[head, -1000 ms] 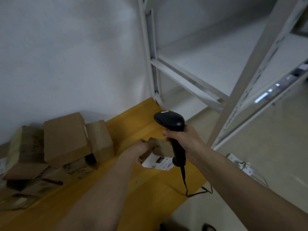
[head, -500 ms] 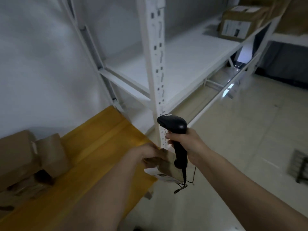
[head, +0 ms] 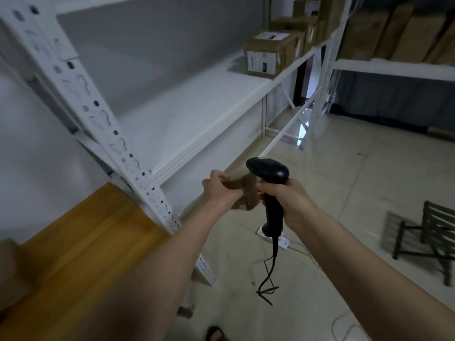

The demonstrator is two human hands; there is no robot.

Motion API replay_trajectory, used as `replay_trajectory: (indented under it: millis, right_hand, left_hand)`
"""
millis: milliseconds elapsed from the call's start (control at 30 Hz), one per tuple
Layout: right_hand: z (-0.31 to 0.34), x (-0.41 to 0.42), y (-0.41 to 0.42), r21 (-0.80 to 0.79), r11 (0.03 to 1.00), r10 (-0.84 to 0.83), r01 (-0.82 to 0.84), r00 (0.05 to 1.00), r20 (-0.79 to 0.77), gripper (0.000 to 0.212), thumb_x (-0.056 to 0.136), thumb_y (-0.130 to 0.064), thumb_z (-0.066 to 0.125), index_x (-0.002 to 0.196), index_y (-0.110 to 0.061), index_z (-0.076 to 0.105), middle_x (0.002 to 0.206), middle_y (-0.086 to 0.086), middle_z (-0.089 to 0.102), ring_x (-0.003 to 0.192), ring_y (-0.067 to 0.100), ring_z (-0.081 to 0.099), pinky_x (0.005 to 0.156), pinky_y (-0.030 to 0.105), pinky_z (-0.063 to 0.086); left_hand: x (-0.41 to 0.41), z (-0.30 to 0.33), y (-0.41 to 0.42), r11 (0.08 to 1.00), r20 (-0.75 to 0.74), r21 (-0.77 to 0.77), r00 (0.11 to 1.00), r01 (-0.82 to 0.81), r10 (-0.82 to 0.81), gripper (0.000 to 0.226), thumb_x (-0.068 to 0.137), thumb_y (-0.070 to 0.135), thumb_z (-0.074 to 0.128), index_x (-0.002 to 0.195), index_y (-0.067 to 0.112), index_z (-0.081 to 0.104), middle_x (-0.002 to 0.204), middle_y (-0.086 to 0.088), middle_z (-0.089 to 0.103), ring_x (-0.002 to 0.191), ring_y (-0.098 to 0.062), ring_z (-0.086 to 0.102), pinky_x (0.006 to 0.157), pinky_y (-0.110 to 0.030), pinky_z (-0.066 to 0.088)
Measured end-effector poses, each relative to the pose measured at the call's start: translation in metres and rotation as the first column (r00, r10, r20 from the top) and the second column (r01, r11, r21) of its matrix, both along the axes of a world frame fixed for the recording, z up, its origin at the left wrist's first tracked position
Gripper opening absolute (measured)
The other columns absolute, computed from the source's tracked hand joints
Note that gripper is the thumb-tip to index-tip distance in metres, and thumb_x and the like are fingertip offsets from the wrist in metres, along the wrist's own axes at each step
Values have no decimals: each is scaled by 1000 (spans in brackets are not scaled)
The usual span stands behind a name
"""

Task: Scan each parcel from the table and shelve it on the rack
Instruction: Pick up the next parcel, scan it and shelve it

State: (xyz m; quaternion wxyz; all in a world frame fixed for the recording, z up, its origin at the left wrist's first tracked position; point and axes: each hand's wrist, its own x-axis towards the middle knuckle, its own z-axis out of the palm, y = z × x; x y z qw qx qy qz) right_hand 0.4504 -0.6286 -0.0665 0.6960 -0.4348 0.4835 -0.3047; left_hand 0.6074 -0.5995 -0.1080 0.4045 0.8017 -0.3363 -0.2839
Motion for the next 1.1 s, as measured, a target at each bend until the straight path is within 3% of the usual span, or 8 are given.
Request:
replay_trajectory:
  millis: [200, 300, 433, 567, 733, 900, 1100]
  right_hand:
    - [22, -4, -70, -78, 995, -51, 59, 994, 97, 22, 81, -2, 71, 101, -5, 64, 85, 10, 65, 74, 21, 63, 74, 34, 51]
    - [36, 0, -110, -114, 992, -45, 57, 994, 104, 24, 80, -3, 71, 103, -6, 63, 88, 12, 66, 79, 22, 64, 81, 37, 52]
    - [54, 16, -170, -144, 988, -44, 62, 991, 127, 29, 80, -3, 70, 108, -6, 62, 92, 12, 66, 80, 21, 64, 78, 35, 52]
    - [67, 42, -226, -142, 989, -18, 35, 992, 122, 28, 81, -2, 69, 108, -4, 61, 90, 11, 66, 80, 21, 64, 79, 36, 52]
    - [72, 76, -290, -101, 994, -15, 29, 991, 133, 23, 80, -2, 70, 102, -2, 63, 82, 11, 66, 75, 21, 64, 78, 36, 52]
    - [64, 89, -336, -71, 997, -27, 35, 994, 108, 30, 79, -2, 71, 108, -2, 62, 88, 12, 68, 77, 21, 66, 76, 35, 53]
    - [58, 101, -387, -42, 999, -8, 11, 996, 84, 31, 78, -3, 71, 108, -4, 61, 96, 15, 71, 84, 24, 68, 78, 36, 55]
  left_hand:
    - [2, 33, -70, 964, 173, -265, 983, -17, 65, 69, 49, 49, 87, 98, 31, 41, 107, 3, 39, 84, 2, 46, 62, -7, 36]
    - [11, 49, -118, 935, 196, -353, 975, -27, 102, 74, 46, 60, 83, 96, 37, 35, 105, 7, 35, 90, -1, 46, 65, -8, 36]
    - [31, 66, -192, 905, 234, -419, 954, -77, 189, 74, 48, 58, 85, 95, 39, 31, 108, 5, 33, 93, -10, 46, 63, -11, 36]
    - [55, 72, -249, 893, 263, -429, 927, -135, 266, 75, 47, 56, 84, 93, 39, 28, 109, 4, 31, 99, -16, 45, 63, -14, 38]
    - [87, 72, -315, 894, 317, -394, 881, -215, 352, 77, 49, 49, 89, 96, 34, 31, 112, 2, 30, 105, -19, 40, 82, -29, 50]
    - [95, 65, -366, 885, 361, -358, 830, -299, 426, 77, 51, 43, 91, 97, 29, 31, 124, -9, 35, 112, -27, 39, 96, -35, 44]
    - [92, 55, -411, 895, 369, -306, 826, -324, 426, 80, 51, 41, 92, 110, 22, 41, 130, -10, 32, 116, -28, 35, 89, -28, 33]
